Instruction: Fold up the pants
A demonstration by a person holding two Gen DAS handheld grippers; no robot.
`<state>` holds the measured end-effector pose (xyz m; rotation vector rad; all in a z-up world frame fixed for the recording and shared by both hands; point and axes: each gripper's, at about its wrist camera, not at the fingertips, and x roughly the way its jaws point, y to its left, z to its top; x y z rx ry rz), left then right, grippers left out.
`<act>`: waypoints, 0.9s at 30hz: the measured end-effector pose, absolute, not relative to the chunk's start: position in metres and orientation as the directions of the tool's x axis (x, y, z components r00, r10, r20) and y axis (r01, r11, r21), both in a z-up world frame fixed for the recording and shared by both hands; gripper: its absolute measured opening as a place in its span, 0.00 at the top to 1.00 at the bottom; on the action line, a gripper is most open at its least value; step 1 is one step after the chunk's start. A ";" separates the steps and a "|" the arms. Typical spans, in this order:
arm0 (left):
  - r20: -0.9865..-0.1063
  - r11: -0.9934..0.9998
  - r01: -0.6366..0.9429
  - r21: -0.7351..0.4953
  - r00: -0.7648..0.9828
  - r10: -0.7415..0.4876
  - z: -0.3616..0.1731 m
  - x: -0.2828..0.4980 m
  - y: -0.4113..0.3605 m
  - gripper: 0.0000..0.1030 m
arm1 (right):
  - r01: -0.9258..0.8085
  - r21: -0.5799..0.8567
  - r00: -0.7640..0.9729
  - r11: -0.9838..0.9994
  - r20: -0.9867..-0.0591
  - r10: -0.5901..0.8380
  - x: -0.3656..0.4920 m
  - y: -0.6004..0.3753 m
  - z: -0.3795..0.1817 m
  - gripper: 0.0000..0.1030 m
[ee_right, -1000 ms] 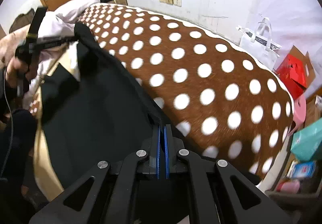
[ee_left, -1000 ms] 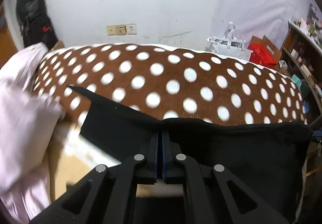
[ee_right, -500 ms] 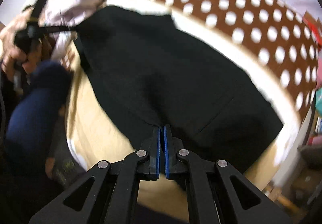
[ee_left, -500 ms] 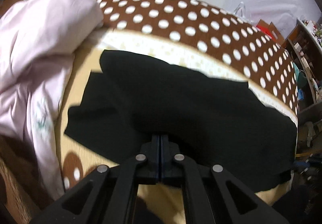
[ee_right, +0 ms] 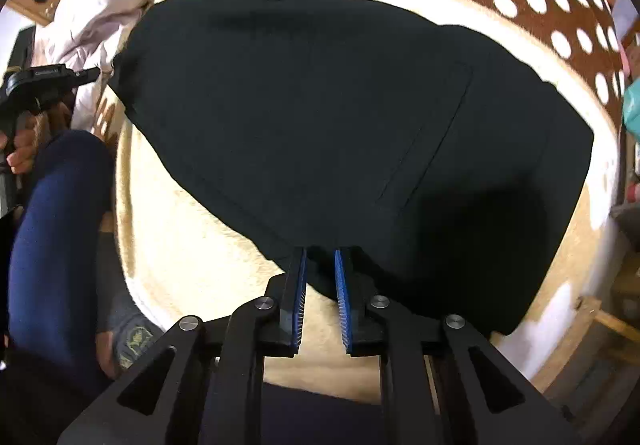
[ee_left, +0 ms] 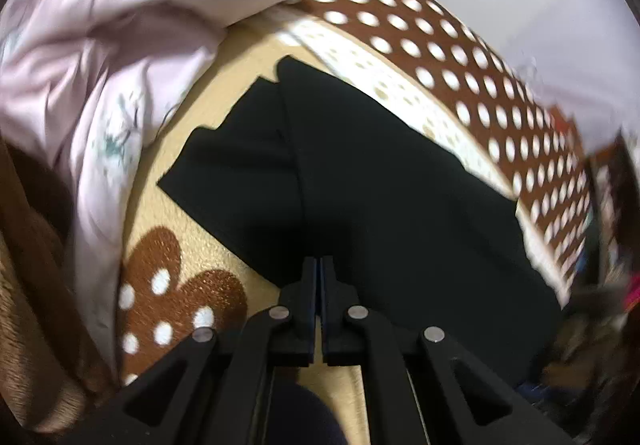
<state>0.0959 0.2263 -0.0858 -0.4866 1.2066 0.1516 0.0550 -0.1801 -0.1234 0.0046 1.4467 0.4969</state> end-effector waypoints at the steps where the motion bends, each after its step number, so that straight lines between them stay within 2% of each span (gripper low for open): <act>1: -0.916 0.870 -0.390 -0.302 0.370 -0.153 -0.088 0.096 0.232 0.92 | -0.309 0.307 0.043 0.900 -0.941 0.336 0.054 -0.182 -0.124 0.85; 3: -0.911 0.849 -0.423 -0.316 0.386 -0.147 -0.092 0.101 0.240 0.77 | -0.297 0.310 0.044 0.903 -0.941 0.337 0.055 -0.183 -0.125 0.85; 4: -0.907 0.841 -0.436 -0.322 0.395 -0.143 -0.095 0.105 0.243 0.66 | -0.295 0.309 0.046 0.904 -0.941 0.336 0.055 -0.184 -0.126 0.85; 5: -0.903 0.835 -0.440 -0.331 0.406 -0.144 -0.098 0.110 0.245 0.61 | -0.295 0.308 0.047 0.905 -0.941 0.335 0.056 -0.184 -0.126 0.85; 7: -0.894 0.824 -0.442 -0.354 0.418 -0.160 -0.105 0.122 0.248 0.58 | -0.296 0.303 0.049 0.906 -0.942 0.331 0.057 -0.184 -0.127 0.85; 10: -0.898 0.814 -0.443 -0.376 0.392 -0.202 -0.122 0.143 0.243 0.60 | -0.295 0.297 0.053 0.908 -0.944 0.326 0.061 -0.183 -0.127 0.85; 12: -0.904 0.848 -0.399 -0.348 0.381 -0.191 -0.125 0.154 0.229 0.62 | -0.292 0.300 0.058 0.908 -0.942 0.330 0.064 -0.184 -0.125 0.85; 14: -0.906 0.900 -0.312 -0.304 0.388 -0.171 -0.120 0.163 0.205 0.80 | -0.294 0.304 0.065 0.906 -0.939 0.336 0.066 -0.184 -0.123 0.85; 15: -0.901 0.924 -0.250 -0.289 0.397 -0.175 -0.116 0.166 0.188 0.82 | -0.294 0.307 0.067 0.905 -0.938 0.340 0.067 -0.185 -0.122 0.85; 17: -0.888 0.943 -0.148 -0.298 0.405 -0.217 -0.110 0.169 0.160 0.82 | -0.292 0.312 0.068 0.904 -0.936 0.346 0.068 -0.184 -0.123 0.85; 20: -0.853 0.913 -0.013 -0.407 0.363 -0.375 -0.107 0.174 0.123 0.82 | -0.291 0.315 0.061 0.903 -0.936 0.347 0.069 -0.183 -0.126 0.85; 23: -0.844 0.916 0.000 -0.401 0.388 -0.370 -0.098 0.169 0.114 0.80 | -0.300 0.321 0.060 0.898 -0.933 0.354 0.069 -0.179 -0.125 0.85; 27: -0.831 0.909 -0.150 -0.390 0.482 -0.277 -0.081 0.155 0.161 0.77 | -0.307 0.330 0.065 0.893 -0.929 0.365 0.070 -0.177 -0.124 0.85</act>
